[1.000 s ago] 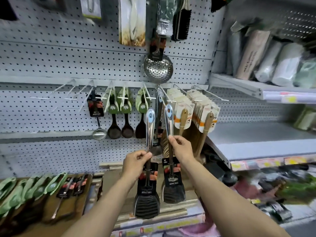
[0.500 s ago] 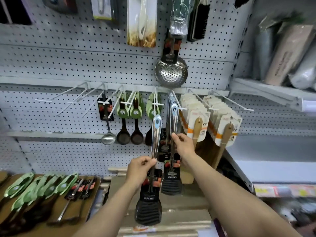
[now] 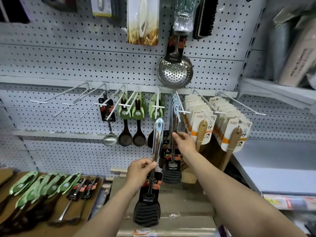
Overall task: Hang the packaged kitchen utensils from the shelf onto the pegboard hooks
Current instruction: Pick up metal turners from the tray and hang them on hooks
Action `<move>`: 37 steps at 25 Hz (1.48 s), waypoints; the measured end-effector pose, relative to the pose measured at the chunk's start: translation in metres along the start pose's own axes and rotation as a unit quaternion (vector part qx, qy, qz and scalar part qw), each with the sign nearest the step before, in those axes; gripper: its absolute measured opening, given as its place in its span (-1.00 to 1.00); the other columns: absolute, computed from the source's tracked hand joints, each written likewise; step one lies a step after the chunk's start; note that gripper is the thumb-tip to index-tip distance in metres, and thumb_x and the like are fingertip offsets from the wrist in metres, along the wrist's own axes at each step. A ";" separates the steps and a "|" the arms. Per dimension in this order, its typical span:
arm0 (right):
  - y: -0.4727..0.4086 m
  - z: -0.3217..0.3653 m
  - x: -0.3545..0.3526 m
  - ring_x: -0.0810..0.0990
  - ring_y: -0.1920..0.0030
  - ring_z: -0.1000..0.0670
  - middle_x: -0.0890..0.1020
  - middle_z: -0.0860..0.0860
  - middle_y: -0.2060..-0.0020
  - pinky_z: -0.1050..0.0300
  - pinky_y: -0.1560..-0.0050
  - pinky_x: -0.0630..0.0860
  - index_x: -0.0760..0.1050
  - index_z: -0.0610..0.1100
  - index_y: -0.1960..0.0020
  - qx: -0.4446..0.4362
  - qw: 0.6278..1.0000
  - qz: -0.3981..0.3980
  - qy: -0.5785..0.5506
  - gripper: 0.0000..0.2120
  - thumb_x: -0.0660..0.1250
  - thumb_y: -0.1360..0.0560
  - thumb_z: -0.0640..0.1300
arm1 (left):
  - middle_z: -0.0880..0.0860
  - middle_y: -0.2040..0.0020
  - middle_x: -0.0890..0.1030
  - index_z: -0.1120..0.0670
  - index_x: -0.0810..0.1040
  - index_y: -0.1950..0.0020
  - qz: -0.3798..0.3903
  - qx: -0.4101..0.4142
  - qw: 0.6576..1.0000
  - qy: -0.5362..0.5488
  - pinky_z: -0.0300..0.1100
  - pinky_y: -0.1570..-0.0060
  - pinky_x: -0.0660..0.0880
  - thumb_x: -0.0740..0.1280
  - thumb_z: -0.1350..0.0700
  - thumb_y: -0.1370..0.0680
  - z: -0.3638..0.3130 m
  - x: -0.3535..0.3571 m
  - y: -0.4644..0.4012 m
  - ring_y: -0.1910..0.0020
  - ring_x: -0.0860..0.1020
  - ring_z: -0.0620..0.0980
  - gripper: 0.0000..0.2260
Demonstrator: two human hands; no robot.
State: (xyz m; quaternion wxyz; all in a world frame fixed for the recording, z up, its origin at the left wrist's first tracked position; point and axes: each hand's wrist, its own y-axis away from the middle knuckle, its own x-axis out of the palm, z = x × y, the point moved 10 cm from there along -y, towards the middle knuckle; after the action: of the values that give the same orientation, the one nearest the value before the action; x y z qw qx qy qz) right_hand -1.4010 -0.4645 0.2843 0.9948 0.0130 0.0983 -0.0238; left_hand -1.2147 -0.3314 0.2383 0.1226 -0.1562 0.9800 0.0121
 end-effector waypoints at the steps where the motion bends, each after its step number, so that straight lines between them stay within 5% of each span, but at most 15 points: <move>1: 0.008 0.003 -0.002 0.56 -0.10 0.01 0.62 0.03 -0.07 0.08 -0.24 0.48 0.54 -0.10 -0.24 -0.003 1.000 -0.004 -0.003 -0.65 0.39 -0.54 0.07 | -0.03 0.24 0.70 0.04 0.67 0.25 -0.001 -0.001 1.000 0.006 0.08 -0.08 0.57 0.45 0.03 -0.48 -0.002 0.002 0.003 0.15 0.66 0.01 -0.86; 4: 0.040 0.018 0.001 0.59 -0.09 0.05 0.65 0.10 -0.01 0.07 -0.21 0.51 0.60 -0.06 -0.13 -0.043 0.998 0.035 -0.035 -0.69 0.36 -0.55 0.14 | 0.00 0.26 0.70 0.05 0.67 0.26 -0.006 0.004 1.000 0.016 0.09 -0.06 0.58 0.45 0.07 -0.48 -0.008 0.011 0.011 0.15 0.66 0.07 -0.87; 7: 0.070 0.029 0.014 0.68 -0.03 -0.05 0.73 -0.05 0.06 -0.03 -0.17 0.60 0.66 -0.05 -0.02 -0.062 0.986 0.121 -0.095 -0.72 0.38 -0.53 0.16 | 0.02 0.26 0.70 0.07 0.67 0.25 -0.004 0.012 1.000 0.028 0.09 -0.07 0.57 0.46 0.08 -0.47 -0.014 0.021 0.017 0.14 0.66 0.11 -0.88; 11: 0.081 0.037 -0.001 0.68 0.09 -0.03 0.73 -0.07 0.16 -0.12 -0.16 0.60 0.64 -0.03 0.02 -0.105 0.986 0.099 -0.088 -0.91 0.48 -0.49 -0.09 | 0.04 0.24 0.71 0.07 0.68 0.22 0.008 0.024 0.999 0.042 -0.06 0.01 0.57 0.46 0.12 -0.48 -0.023 0.036 0.028 0.18 0.65 0.01 -0.91; 15: 0.086 0.051 -0.020 0.64 0.18 0.09 0.69 0.00 0.24 0.16 0.06 0.58 0.64 -0.09 0.02 -0.130 0.984 0.067 -0.100 -0.91 0.48 -0.49 -0.12 | 0.03 0.20 0.71 0.04 0.68 0.20 0.019 0.033 0.998 0.052 -0.09 0.00 0.55 0.48 0.06 -0.46 -0.027 0.044 0.027 0.13 0.66 0.04 -0.93; 21: 0.073 0.052 -0.027 0.62 0.17 0.03 0.69 -0.12 0.20 0.05 -0.01 0.58 0.63 -0.06 0.10 -0.126 0.985 0.045 -0.107 -0.95 0.49 -0.48 -0.11 | -0.01 0.23 0.69 0.04 0.67 0.22 0.055 0.042 0.997 0.030 -0.04 -0.04 0.55 0.49 0.12 -0.46 -0.021 0.057 0.017 0.19 0.63 -0.08 -0.94; 29: 0.018 0.052 -0.011 0.61 0.09 -0.02 0.66 -0.07 0.14 -0.16 -0.19 0.57 0.60 -0.05 0.04 -0.083 0.992 0.051 -0.081 -0.93 0.47 -0.51 -0.11 | 0.01 0.22 0.67 0.04 0.64 0.23 0.056 0.021 0.998 -0.010 -0.05 -0.03 0.52 0.47 0.08 -0.47 -0.022 0.067 -0.045 0.15 0.60 -0.02 -0.90; 32: 0.001 0.053 -0.006 0.61 0.09 0.01 0.66 -0.01 0.14 -0.04 -0.18 0.55 0.58 -0.05 0.05 -0.071 0.991 0.061 -0.092 -0.92 0.47 -0.50 -0.14 | -0.03 0.26 0.60 0.06 0.59 0.25 0.068 0.030 0.996 -0.042 -0.15 0.08 0.45 0.45 0.08 -0.50 -0.027 0.069 -0.071 0.20 0.53 -0.08 -0.85; 37: -0.024 0.038 0.001 0.63 -0.16 -0.08 0.68 -0.08 -0.10 -0.07 -0.33 0.50 0.55 -0.16 -0.25 -0.034 0.993 0.046 -0.101 -0.60 0.51 -0.46 -0.07 | -0.09 0.33 0.55 -0.03 0.53 0.32 0.091 0.046 0.993 -0.057 -0.19 0.17 0.41 0.44 0.09 -0.50 -0.021 0.075 -0.109 0.24 0.50 -0.10 -0.79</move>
State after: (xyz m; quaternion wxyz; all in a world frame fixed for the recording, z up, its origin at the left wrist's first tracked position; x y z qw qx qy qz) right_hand -1.3942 -0.4900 0.3211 0.9995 -0.0185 -0.0022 0.0244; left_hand -1.2552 -0.4587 0.2420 0.1832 -0.0595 0.9812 -0.0127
